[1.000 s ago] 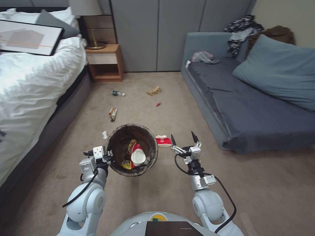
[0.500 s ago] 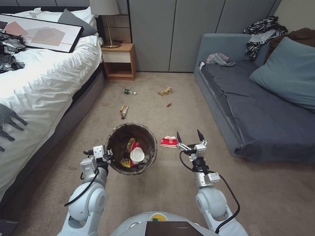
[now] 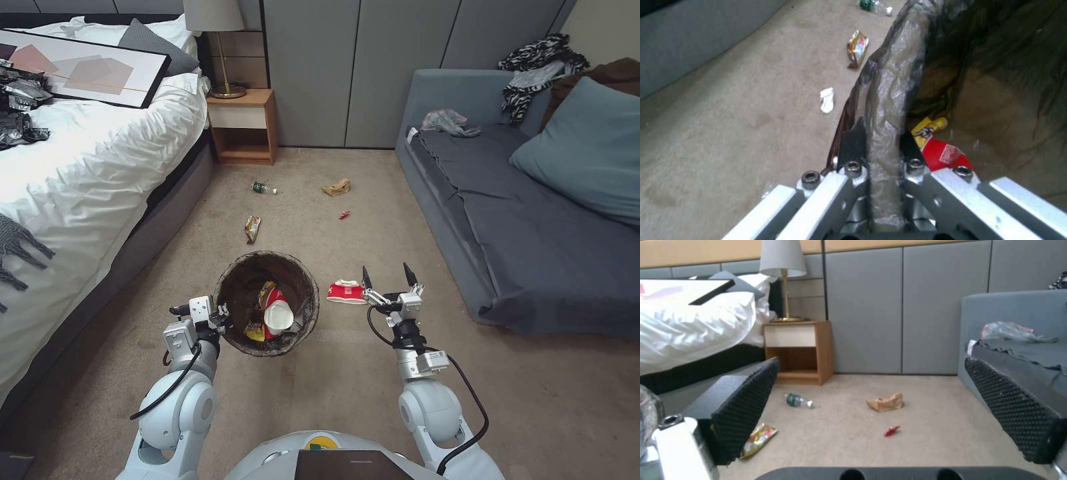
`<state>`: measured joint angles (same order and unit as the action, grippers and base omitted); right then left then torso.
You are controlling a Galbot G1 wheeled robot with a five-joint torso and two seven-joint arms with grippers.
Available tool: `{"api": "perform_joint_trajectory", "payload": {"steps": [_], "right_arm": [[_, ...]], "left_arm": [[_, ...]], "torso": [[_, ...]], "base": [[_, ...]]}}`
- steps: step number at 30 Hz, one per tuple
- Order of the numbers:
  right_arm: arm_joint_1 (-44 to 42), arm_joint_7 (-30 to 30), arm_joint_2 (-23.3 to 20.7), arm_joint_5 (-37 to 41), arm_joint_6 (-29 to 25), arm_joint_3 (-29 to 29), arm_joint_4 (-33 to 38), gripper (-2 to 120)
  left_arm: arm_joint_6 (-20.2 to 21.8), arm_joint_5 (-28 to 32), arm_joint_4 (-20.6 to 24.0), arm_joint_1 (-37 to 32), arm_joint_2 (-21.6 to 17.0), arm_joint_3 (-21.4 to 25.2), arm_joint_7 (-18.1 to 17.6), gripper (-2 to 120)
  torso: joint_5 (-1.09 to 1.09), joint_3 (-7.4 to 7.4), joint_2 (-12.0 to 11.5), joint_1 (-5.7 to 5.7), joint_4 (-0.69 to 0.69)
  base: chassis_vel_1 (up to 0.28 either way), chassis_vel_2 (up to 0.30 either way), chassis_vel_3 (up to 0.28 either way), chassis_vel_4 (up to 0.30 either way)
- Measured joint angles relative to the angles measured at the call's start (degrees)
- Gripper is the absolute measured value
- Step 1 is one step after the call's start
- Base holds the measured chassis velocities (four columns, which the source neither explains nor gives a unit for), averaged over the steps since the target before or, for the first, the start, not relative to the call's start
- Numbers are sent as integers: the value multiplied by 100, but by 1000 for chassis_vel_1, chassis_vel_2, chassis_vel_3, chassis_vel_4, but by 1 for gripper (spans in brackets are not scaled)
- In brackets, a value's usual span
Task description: Pick up the trash bin, then pick up the garbage from the floor and place it into the trash bin.
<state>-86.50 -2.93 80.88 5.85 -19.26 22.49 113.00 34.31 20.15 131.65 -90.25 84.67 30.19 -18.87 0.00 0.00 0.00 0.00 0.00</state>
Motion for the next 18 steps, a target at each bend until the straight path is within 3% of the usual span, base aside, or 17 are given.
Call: {"api": "perform_joint_trajectory", "payload": {"steps": [7, 18], "right_arm": [[0, 24, 6, 2, -15, 5, 8, 98], [29, 66, 10, -252, -207, 16, -106, 100]], "left_arm": [[0, -16, 0, 1, 6, 1, 0, 0], [-5, -18, -10, 13, 9, 4, -6, 0]], "torso": [[-1, 0, 0, 1, 0], [2, 2, 0, 2, 0]], "base": [[-195, 199, 195, -202], [-263, 262, 270, -261]]}}
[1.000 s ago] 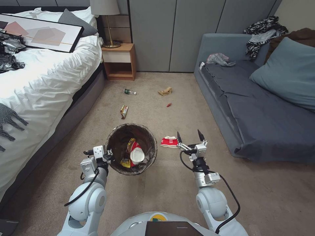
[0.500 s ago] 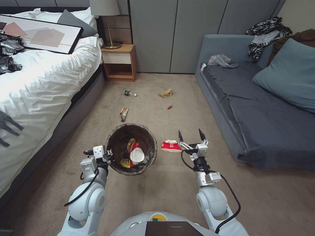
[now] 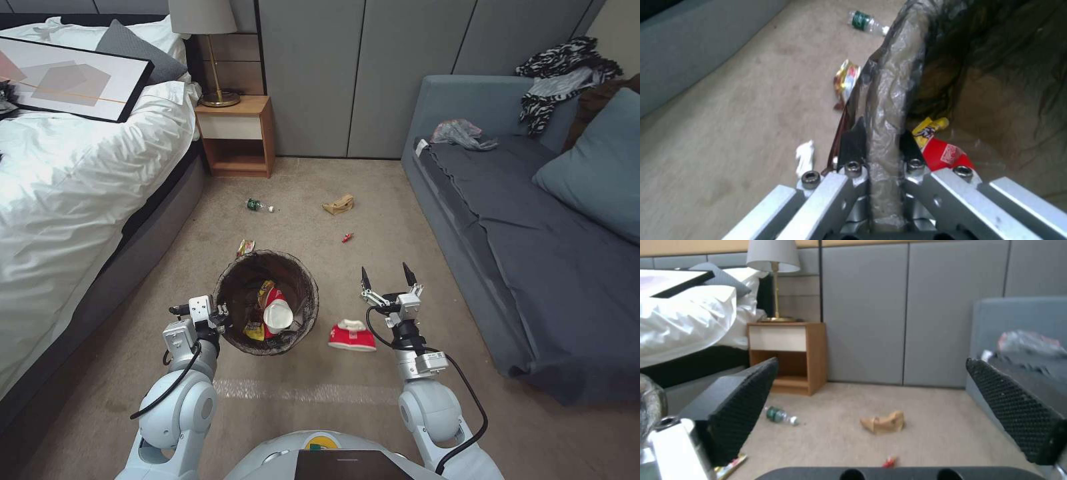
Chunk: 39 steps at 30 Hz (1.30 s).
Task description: Pick up the trash bin, then pick up the garbage from the floor and place it into the trash bin.
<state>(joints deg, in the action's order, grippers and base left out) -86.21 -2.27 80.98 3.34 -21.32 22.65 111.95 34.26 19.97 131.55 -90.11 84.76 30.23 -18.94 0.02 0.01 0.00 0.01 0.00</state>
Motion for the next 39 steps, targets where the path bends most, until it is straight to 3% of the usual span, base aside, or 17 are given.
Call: {"api": "perform_joint_trajectory", "payload": {"steps": [7, 10, 13, 17, 20, 23, 29, 39], "right_arm": [[38, 153, -83, -246, -150, 14, -67, 100], [45, 352, -197, -340, 87, 78, -63, 100], [180, 1616, -681, -576, 1124, 462, -132, 100], [356, 2308, -1088, -673, 1444, 493, -392, 100], [589, 3086, -2139, -688, 1825, 161, -835, 100], [723, 3455, -2501, -813, 1810, -16, -1165, 100], [1144, 3898, -2659, -960, 1546, -243, -1983, 100], [1708, 4020, -2413, -1398, 1216, -442, -3082, 100]], "left_arm": [[-3, 1, 3, -3, 2, -1, -7, 0], [-3, 4, 4, -9, -7, 4, -8, 0], [-2, 3, 7, -15, -23, 7, -11, 0], [-1, -3, 8, -16, -22, -2, -12, 0], [2, -26, -1, -13, -17, -30, -12, 0], [2, -30, -27, -2, -15, -34, -11, 0], [7, -35, -63, 25, -11, -54, -11, 0], [15, -61, -81, 25, -5, -78, -11, 0]], "torso": [[-2, 0, 0, 0, 0], [-2, -2, 0, -1, 0], [-2, -2, 0, -1, 1], [0, -2, 0, -1, -1], [-2, -1, 0, -1, 0], [0, -1, 0, -1, 0], [-1, -1, 0, -1, 0], [-1, -1, 0, -1, 0]], "base": [[-68, 77, 64, -86], [56, -61, -59, 48], [17, -17, -15, 10], [0, 0, 0, 0], [0, 0, 0, 0], [0, 0, 0, 0], [0, 0, 0, 0], [0, 0, 0, 0]]}}
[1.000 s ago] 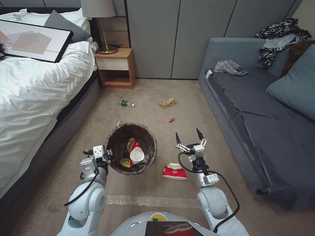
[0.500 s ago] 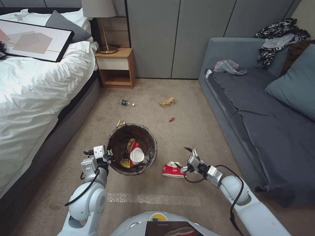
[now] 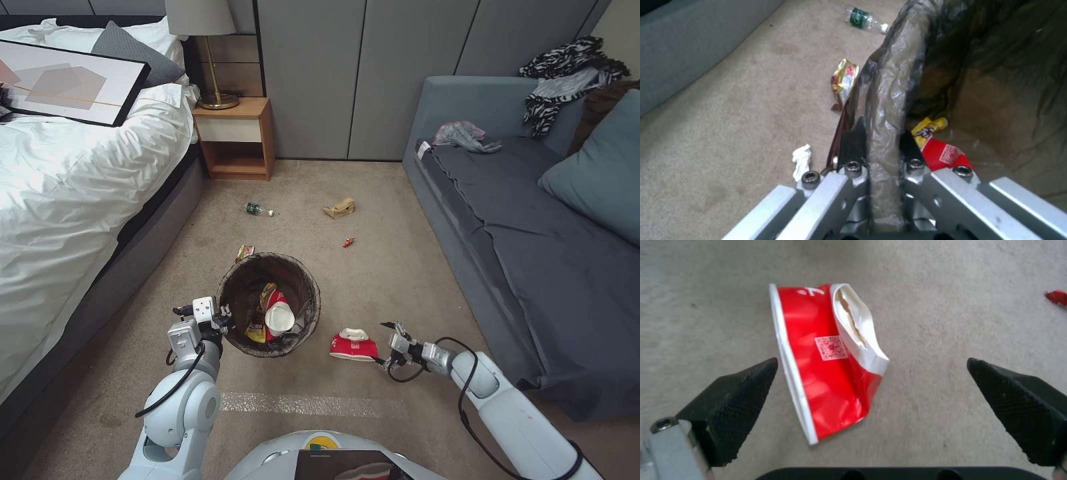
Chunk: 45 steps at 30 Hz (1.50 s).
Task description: Pick up the trash bin, then pick up the garbage from the floor and place it into the trash bin.
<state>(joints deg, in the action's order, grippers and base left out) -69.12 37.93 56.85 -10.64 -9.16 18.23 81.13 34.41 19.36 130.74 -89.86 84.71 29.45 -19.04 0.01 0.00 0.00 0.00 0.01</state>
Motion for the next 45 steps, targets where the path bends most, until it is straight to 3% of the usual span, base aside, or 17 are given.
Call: {"api": "perform_joint_trajectory", "payload": {"steps": [21, 32, 33, 38, 45], "right_arm": [[1104, -441, 838, -449, -271, -793, -1524, 100], [1198, -589, 1051, -580, -447, -749, -2122, 64], [1208, -616, 1073, -580, -474, -729, -2179, 56], [1202, -660, 1063, -576, -478, -699, -2171, 41], [1100, -734, 952, -491, -457, -573, -1992, 10]], "left_arm": [[-3, -112, 31, -60, 74, -32, 3, 0], [-12, -105, 57, -72, 75, 0, -9, 0], [-13, -104, 57, -71, 79, -5, -9, 0], [-13, -102, 62, -63, 74, -3, -13, 0], [-13, -101, 61, -38, 73, -29, -16, 0]], "torso": [[-3, 0, 0, 0, -1], [-2, 0, 0, 0, -1], [-1, 0, 0, 0, 0], [-1, 0, 0, 0, -1], [-1, 0, 0, 0, 0]], "base": [[0, 0, 0, 0], [0, 0, 0, 0], [0, 0, 0, 0], [0, 0, 0, 0], [0, 0, 0, 0]]}}
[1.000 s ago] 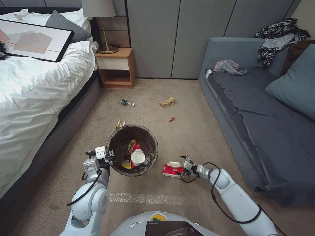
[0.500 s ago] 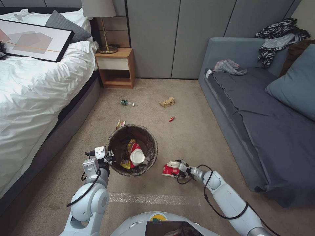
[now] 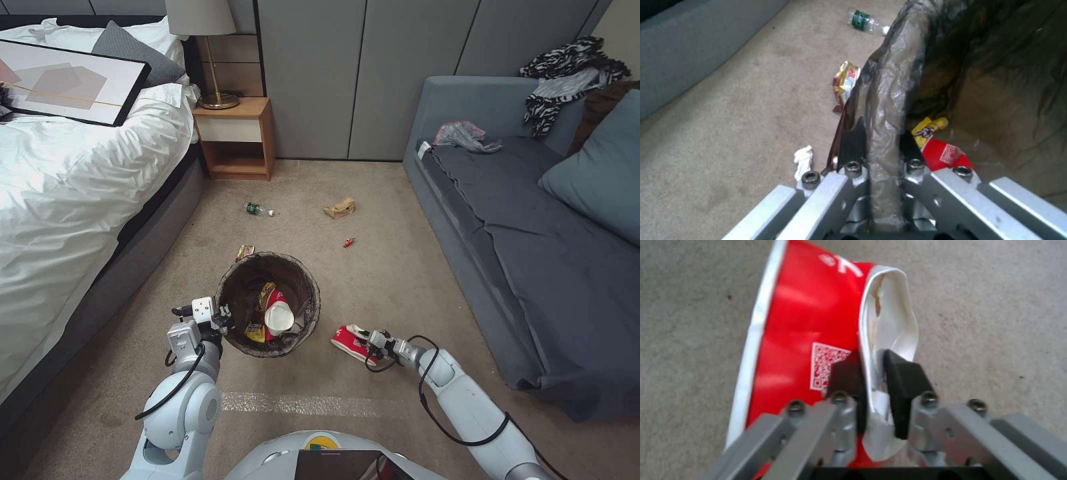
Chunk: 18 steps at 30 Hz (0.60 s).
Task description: Pick up the trash bin, then pick up the garbage from the floor and place it into the trash bin.
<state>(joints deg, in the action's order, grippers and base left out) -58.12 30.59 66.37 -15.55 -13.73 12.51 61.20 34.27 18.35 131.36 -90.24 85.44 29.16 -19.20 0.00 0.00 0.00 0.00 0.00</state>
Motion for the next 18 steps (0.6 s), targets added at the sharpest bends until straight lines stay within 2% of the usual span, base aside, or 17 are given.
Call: {"api": "perform_joint_trajectory", "payload": {"steps": [4, 13, 18], "right_arm": [[-33, -14, -23, 21, 3, 30, 43, 3], [-30, -54, -41, 94, 1, 83, 46, 3], [-42, -164, -71, 252, 0, 174, 323, 3]], "left_arm": [[0, -1, -1, 4, 2, -9, 0, 0], [0, 3, 13, 5, -9, 2, 0, 0], [2, 3, 28, 8, -9, 4, 2, 0]], "torso": [[0, 0, 0, 0, 0], [0, 0, 0, 0, 0], [0, 0, 0, 0, -1]], "base": [[0, 0, 0, 0], [0, 0, 0, 0], [0, 0, 0, 0]]}}
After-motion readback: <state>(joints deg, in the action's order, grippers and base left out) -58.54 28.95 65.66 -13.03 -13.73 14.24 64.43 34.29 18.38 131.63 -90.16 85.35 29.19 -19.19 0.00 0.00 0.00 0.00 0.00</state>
